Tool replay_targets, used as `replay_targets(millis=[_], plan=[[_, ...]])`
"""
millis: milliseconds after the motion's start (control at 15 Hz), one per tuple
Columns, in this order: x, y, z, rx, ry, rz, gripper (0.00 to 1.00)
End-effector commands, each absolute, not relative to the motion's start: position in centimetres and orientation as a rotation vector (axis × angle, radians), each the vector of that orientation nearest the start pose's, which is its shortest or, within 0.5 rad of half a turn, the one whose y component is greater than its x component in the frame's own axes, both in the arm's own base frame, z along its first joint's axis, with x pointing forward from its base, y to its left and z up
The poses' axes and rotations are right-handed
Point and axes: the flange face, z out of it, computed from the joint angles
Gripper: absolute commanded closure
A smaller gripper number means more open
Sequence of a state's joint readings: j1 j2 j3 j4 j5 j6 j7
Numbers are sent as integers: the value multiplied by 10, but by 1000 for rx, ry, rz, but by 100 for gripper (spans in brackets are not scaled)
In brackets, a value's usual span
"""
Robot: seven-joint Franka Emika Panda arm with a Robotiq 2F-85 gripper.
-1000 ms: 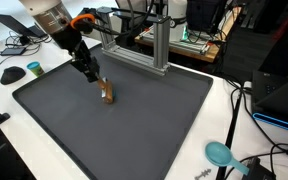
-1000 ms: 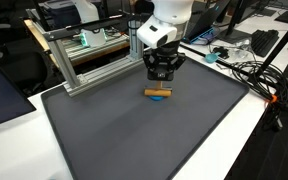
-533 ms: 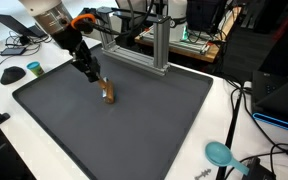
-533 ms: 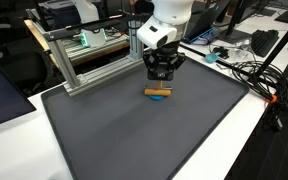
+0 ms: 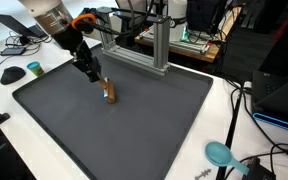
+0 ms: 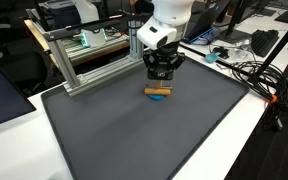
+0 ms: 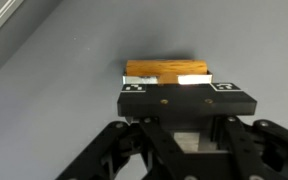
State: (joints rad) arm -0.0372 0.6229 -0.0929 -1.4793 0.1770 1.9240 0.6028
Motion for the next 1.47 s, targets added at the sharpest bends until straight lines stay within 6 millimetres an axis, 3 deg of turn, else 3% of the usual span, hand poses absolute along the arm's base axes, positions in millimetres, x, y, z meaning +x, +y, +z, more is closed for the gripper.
replay_targets(millis=[0, 733, 1000, 1133, 1400], plan=[[682, -64, 249, -2810, 1170, 440, 78], [681, -63, 246, -2800, 1172, 464, 78], [676, -56, 238, -2777, 1165, 544, 78], [674, -54, 244, -2775, 1152, 546, 78], [656, -49, 289, -2854, 1054, 471, 78]])
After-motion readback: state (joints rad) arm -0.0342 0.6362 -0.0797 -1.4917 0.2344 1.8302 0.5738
